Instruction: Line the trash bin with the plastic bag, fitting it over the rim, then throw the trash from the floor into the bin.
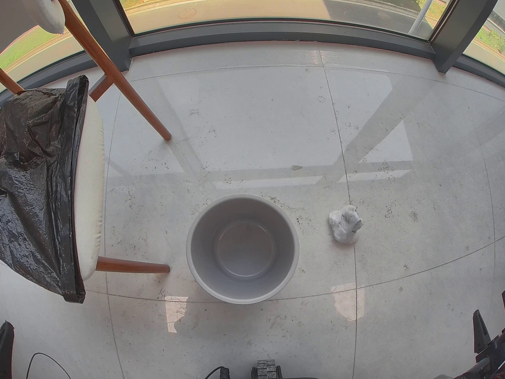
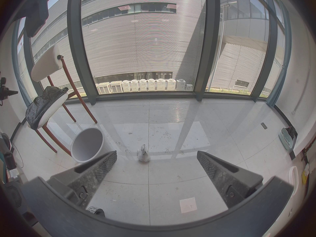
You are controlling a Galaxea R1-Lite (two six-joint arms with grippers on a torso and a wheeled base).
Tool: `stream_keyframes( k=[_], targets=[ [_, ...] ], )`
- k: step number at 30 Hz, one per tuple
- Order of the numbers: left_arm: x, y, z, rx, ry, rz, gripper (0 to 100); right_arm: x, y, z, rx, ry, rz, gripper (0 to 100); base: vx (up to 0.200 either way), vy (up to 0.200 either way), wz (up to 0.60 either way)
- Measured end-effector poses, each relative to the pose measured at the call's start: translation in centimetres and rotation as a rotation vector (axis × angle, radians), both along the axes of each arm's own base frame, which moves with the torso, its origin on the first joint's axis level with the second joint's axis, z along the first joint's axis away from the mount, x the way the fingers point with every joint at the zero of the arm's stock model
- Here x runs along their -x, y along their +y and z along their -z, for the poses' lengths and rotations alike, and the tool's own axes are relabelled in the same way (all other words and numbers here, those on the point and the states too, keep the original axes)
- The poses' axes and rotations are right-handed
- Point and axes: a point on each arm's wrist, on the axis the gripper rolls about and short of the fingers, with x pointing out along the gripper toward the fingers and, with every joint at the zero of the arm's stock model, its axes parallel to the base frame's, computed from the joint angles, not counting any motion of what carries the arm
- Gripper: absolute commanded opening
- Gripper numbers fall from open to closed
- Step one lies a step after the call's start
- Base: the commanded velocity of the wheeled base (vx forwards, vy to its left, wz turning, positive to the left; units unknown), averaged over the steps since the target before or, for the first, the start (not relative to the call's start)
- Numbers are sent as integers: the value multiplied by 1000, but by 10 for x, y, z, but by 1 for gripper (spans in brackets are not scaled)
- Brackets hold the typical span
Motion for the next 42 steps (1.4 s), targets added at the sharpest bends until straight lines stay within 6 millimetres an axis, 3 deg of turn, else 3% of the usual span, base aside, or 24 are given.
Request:
stream_keyframes(
  k=[11, 22, 32, 42],
  targets=[
    [-25, -3, -26, 207, 183, 174, 100, 0, 0, 0, 0, 0, -1, 100, 0, 0, 0],
    [-77, -3, -57, 296, 352, 137, 100, 0, 0, 0, 0, 0, -1, 100, 0, 0, 0],
    [-118, 0, -58, 312, 467, -13, 100, 0, 0, 0, 1, 0, -1, 100, 0, 0, 0],
    [-151, 0, -55, 314, 529, -47, 100, 0, 0, 0, 3, 1, -2, 100, 0, 0, 0]
  ],
)
